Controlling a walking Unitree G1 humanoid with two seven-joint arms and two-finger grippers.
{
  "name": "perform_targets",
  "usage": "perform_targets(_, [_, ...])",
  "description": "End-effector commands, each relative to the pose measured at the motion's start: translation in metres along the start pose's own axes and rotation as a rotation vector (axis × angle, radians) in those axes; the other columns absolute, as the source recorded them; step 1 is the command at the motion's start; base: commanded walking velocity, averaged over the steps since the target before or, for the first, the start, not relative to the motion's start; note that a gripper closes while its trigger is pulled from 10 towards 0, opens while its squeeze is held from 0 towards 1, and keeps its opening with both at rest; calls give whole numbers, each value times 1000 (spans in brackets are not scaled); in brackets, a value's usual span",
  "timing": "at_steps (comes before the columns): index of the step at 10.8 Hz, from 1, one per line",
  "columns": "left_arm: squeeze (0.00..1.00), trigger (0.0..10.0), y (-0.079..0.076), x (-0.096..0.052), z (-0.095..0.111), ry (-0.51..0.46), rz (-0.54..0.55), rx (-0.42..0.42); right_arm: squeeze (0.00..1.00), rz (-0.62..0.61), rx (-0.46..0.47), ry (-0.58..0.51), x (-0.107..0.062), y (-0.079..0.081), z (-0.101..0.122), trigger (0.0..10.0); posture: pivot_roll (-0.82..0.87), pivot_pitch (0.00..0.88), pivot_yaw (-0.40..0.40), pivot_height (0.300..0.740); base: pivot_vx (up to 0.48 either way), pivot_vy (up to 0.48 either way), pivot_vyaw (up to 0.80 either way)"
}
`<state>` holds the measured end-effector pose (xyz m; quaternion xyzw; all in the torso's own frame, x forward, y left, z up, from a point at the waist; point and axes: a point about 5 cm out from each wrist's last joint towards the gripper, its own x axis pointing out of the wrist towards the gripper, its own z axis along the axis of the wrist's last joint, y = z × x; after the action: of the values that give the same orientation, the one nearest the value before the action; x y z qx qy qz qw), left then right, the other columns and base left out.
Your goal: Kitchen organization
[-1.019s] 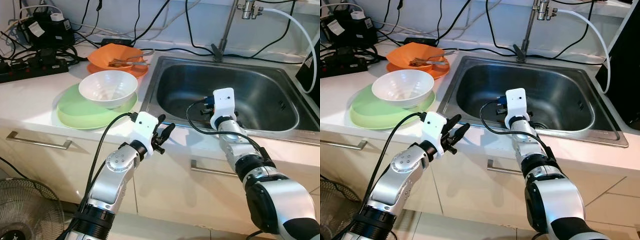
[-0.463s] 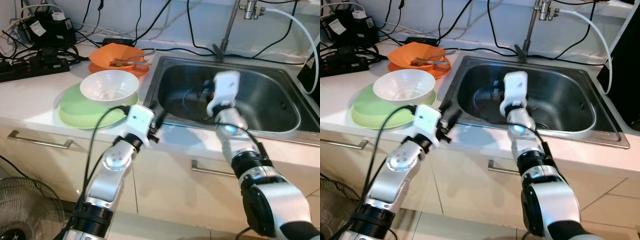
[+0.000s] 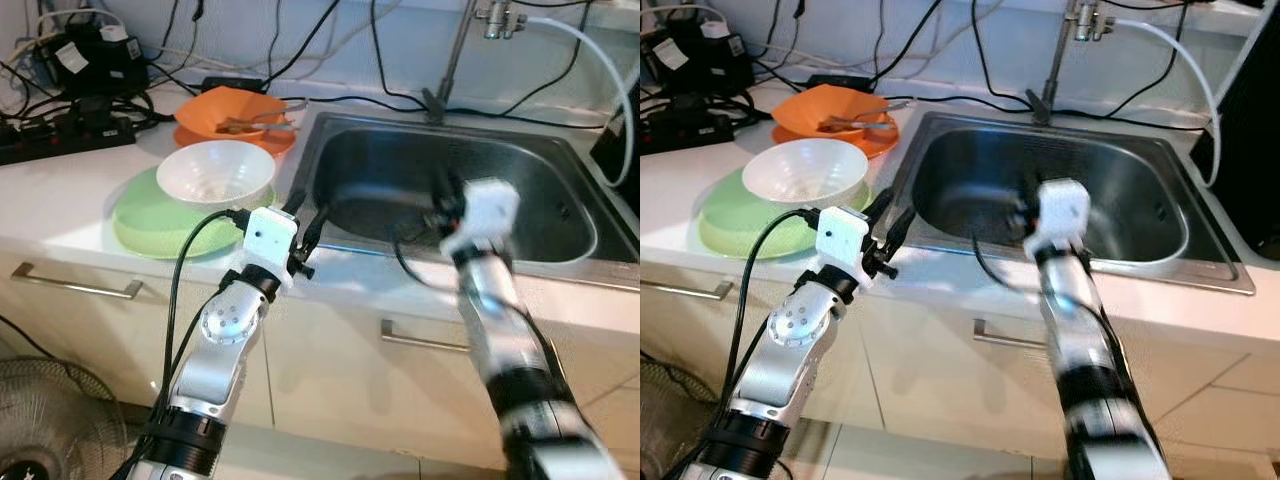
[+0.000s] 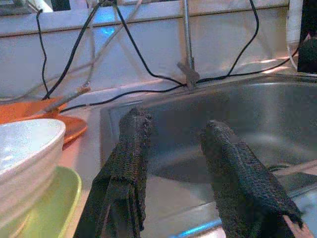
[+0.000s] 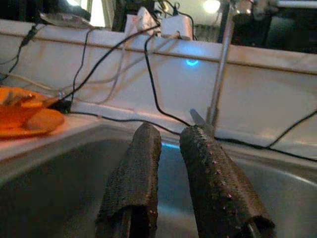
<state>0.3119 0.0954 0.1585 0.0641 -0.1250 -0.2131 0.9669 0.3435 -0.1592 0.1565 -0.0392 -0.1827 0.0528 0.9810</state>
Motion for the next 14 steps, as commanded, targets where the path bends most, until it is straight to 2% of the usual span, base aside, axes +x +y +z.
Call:
perform_targets(1, [0,10000,0,4,2,-4,7,16,0,2,-3,-20,-1,-3,8,10000,189,21,-29,740,0,0,0])
perform_targets(2, [0,10000,3,4,1,7,24,22,0,0,-2,-10,-11,-6,7,10000,184,23,-26,740,0,0,0])
perform_targets(3, [0,10000,5,1,0,8,36,21,0,9,12,2,-20,-2,5,10000,184,25,-22,740,0,0,0])
perform_targets(4, [0,10000,7,-2,0,3,46,20,0,15,30,7,-23,2,4,10000,183,26,-20,740,0,0,0])
perform_targets(5, [0,10000,11,-7,0,-5,74,28,0,24,55,32,-30,14,-1,10000,187,27,-19,740,0,0,0])
perform_targets(7, [0,10000,17,-9,9,-16,77,129,0,38,99,76,-35,30,-8,10000,195,29,-19,740,0,0,0])
perform_targets(8, [0,10000,22,-6,16,-33,97,145,0,51,107,80,-35,34,-8,10000,201,29,-24,740,0,0,0])
perform_targets(9, [0,10000,30,-2,31,-78,134,128,0,49,108,88,-33,35,-8,10000,203,29,-26,740,0,0,0])
perform_targets(10, [0,10000,44,3,53,-148,219,45,0,47,111,89,-31,36,-7,10000,207,27,-26,740,0,0,0])
perform_targets(11, [0,10000,55,5,60,-152,269,42,0,46,111,90,-31,36,-7,10000,207,27,-26,740,0,0,0])
perform_targets(12, [0,10000,79,6,69,-143,389,11,0,45,112,92,-31,37,-7,10000,205,20,-21,740,0,0,0])
perform_targets(13, [90,10000,98,3,73,-135,486,-64,0,43,112,93,-31,37,-8,10000,205,20,-19,740,0,0,0])
perform_targets(14, [1000,10000,111,-3,69,-104,559,-120,0,40,112,96,-30,37,-8,10000,206,14,-17,740,0,0,0])
